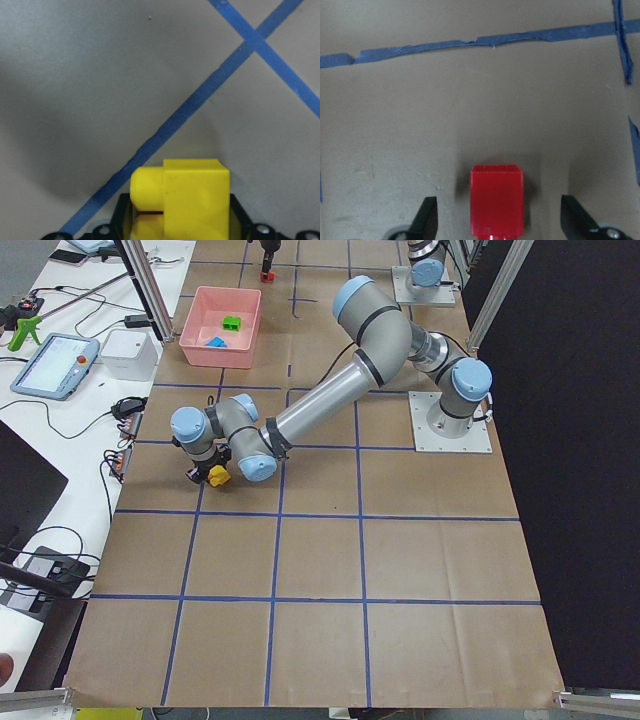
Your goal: Put all blocks into box
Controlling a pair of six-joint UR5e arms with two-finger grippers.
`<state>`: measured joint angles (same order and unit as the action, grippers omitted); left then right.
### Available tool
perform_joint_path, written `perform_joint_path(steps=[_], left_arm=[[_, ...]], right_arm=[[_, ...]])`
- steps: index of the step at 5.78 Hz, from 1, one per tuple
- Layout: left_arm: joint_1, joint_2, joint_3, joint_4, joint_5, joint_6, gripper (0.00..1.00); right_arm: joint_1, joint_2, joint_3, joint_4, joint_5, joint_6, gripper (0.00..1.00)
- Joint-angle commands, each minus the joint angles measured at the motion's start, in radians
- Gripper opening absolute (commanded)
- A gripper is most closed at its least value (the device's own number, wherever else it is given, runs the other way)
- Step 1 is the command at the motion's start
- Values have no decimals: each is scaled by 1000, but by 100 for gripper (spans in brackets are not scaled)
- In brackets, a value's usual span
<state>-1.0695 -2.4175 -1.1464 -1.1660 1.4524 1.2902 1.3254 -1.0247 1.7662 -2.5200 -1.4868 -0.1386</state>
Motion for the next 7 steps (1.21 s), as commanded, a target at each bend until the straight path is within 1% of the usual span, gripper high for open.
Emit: perform_joint_path(steps=[1,2,3,4,5,6,7], left_arm=[[0,11,8,0,3,-34,36],[-4,38,43,-17,9,-92,31],[-6,79,118,-118,13,-145,30],[-32,124,201,-265,13,-249,30],[-67,168,270,-390,14,-438,30],[-119,184,289,-434,13,-648,30],[-163,184,290,-432,10,-802,30]], right_arm=[[0,9,1,7,-1,1,68],[0,6,1,12,0,1,39],[0,-1,-7,18,2,2,7],[0,-24,-28,32,3,-13,1],[0,-94,-74,121,3,-65,0],[11,-162,-120,216,5,-103,0],[26,-222,-155,263,17,-140,0]])
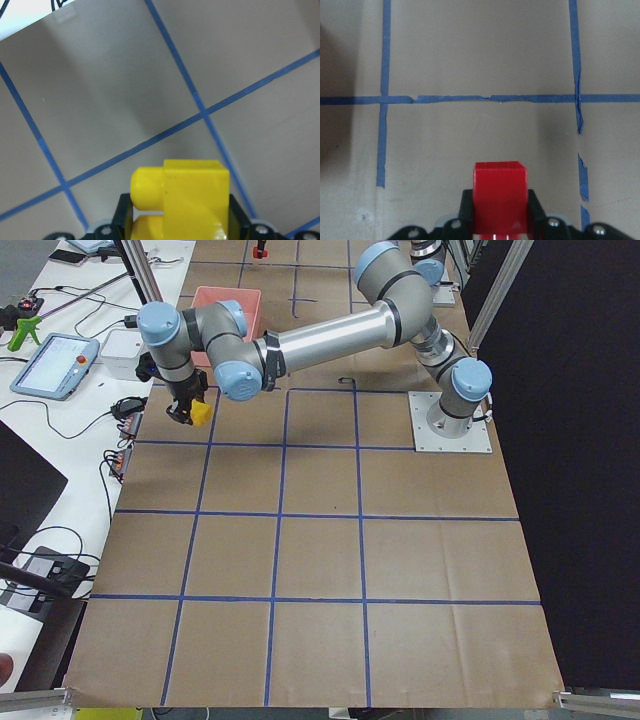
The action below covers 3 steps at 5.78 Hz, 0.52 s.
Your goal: Put all blocks into box
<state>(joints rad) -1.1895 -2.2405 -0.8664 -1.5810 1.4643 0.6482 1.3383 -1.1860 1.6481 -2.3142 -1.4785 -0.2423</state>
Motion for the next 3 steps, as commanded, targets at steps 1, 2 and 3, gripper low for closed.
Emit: perform_joint_path(steps=[1,2,3], left_arm=[[-76,2,9,-17,-7,-312,30],[-137,-2,9,-10,-5,-461,30],[-195,-10,9,-5,-7,-621,30]], right_arm=[[37,-85,-48,58,9,-63,1],[45,-89,-50,56,12,-115,2],[73,-84,-62,35,47,-196,2]])
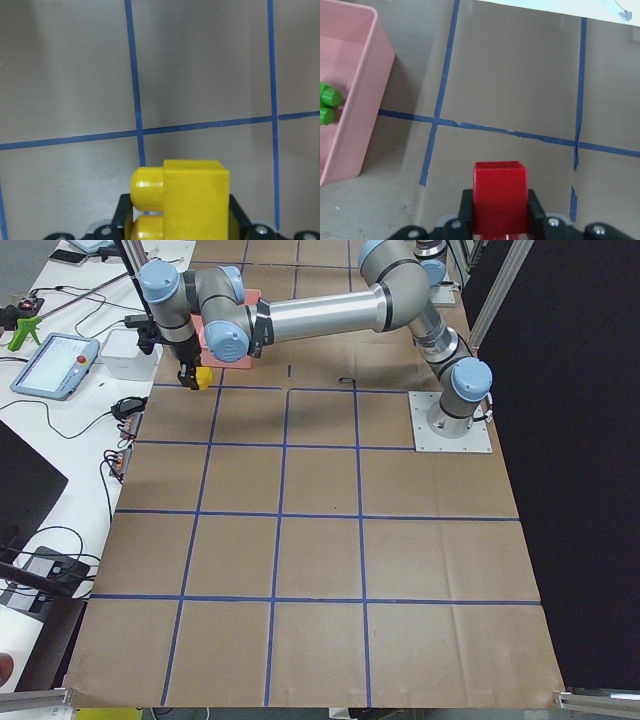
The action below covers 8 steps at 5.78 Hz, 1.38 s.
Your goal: Put all blocks into box
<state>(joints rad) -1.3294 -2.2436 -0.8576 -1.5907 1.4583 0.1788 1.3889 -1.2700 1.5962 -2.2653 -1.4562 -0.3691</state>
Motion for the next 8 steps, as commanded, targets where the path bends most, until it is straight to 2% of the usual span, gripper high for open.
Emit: perform_joint_path(steps=[1,2,3,4,5,6,7,8], left_arm=[[-118,-13,0,14,2,-289,30],[-187,-17,-6,62,7,-426,30],[-244,-42,-5,104,45,-514,29],[-252,-53,-1,109,60,-522,29],[-257,-54,-1,124,60,-571,29],[-270,-60,-1,142,62,-613,29],[-280,-60,-5,153,63,-622,29],[-284,-62,-6,161,63,-651,29]], right_arm=[[85,15,-25,-45,140,-57,2],[152,68,-36,-127,195,43,2],[226,140,-76,-219,194,149,2],[277,206,-115,-239,198,279,3],[307,254,-152,-309,238,361,9],[311,267,-191,-319,252,357,89],[309,265,-188,-309,247,364,100],[303,252,-176,-303,244,357,100]])
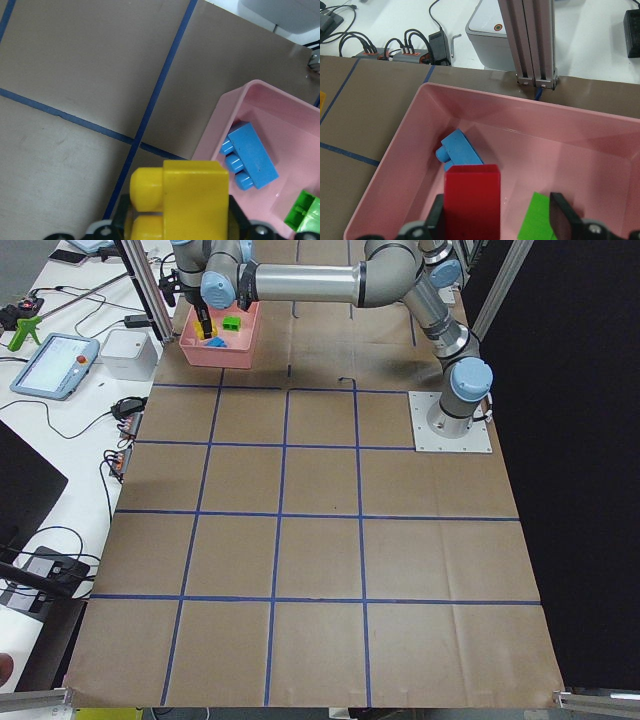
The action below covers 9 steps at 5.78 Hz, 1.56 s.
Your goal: Put all blocks into box
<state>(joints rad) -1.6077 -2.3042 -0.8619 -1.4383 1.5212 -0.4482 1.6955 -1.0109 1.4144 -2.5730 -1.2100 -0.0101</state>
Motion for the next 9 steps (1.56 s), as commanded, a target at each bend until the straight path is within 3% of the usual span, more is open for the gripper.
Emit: perform_joint_path(steps=[1,3,6,7,8,9], left_arm=[[-30,-3,-2,27,35,-58,29],[-57,-23,1,58,53,-96,29],[-171,-84,-2,146,145,-277,32],[-187,-102,-3,165,145,-291,41],[-189,-107,-3,165,145,-291,90],[-189,-104,-2,164,143,-290,99]], right_arm=[[-23,-12,11,14,-11,-10,100],[-97,-54,14,219,1,-106,100],[-207,-122,68,273,-39,-188,100],[-273,-199,110,359,-72,-207,100],[-327,-274,129,539,-174,-230,100],[-330,-346,129,711,-307,-249,100]])
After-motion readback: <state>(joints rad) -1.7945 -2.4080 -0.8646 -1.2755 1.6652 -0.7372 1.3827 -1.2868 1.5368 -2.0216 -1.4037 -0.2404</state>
